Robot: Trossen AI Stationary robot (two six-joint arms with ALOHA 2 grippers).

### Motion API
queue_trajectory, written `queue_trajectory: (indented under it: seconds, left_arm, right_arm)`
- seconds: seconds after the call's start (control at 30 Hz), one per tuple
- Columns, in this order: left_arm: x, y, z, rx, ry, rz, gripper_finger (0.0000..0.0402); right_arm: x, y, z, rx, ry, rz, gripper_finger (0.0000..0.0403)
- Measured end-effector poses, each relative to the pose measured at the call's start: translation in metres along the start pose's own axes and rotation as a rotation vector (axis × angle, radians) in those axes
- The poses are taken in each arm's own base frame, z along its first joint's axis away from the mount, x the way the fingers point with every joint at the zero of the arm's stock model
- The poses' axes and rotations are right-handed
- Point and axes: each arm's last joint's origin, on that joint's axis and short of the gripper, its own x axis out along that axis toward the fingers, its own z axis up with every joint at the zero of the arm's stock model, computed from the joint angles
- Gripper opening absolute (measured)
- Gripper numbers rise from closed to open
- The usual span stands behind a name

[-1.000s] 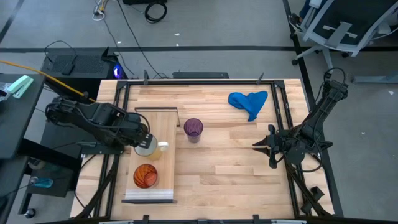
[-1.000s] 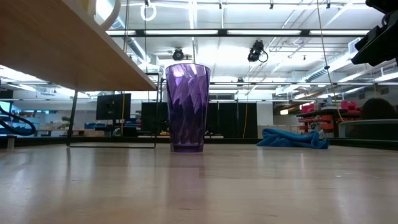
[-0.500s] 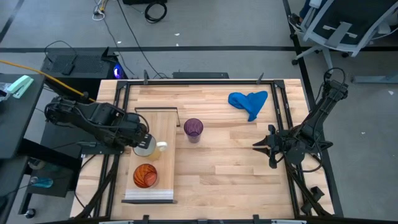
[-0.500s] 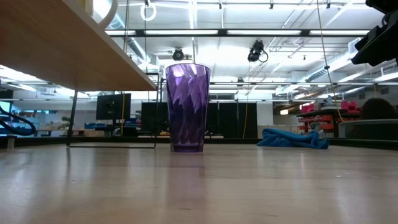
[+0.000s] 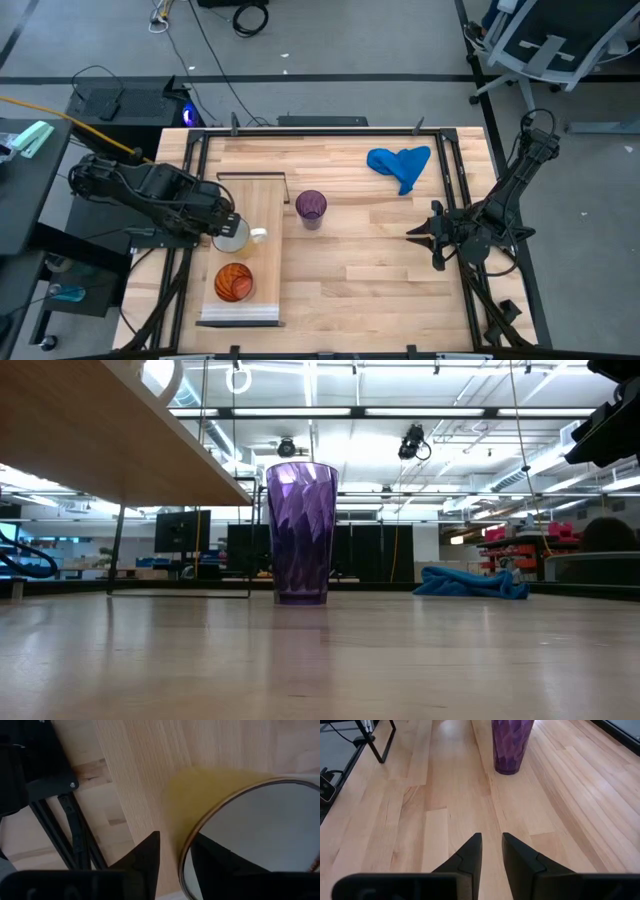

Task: Stack small to large cups/mugs on shelf
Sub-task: Put the yellow mug on the shelf, then put the purple cup on the shelf

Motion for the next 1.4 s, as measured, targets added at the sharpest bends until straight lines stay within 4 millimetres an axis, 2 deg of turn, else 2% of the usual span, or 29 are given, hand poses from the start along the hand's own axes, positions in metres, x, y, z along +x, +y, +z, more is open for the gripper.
queue_trajectory:
  seconds: [0.23, 0.77, 1.2, 1.4]
  left_arm:
    - [-0.005, 0.005, 0.0, -0.004, 0.003, -0.025, 0.0117]
    - [-0.025, 0.03, 0.003, -0.031, -0.01, -0.138, 0.0127]
    - [-0.044, 0.056, 0.008, -0.045, -0.117, -0.282, 0.0133]
    - [-0.053, 0.062, 0.013, -0.035, -0.263, -0.395, 0.0134]
  right_arm:
    - [0.0, 0.0, 0.0, 0.0, 0.0, 0.0, 0.0083]
    - [0.0, 0.0, 0.0, 0.008, 0.0, -0.001, 0.0083]
    - [0.0, 0.0, 0.0, 0.009, 0.0, -0.001, 0.0083]
    - [0.0, 0.0, 0.0, 0.008, -0.005, -0.007, 0.0083]
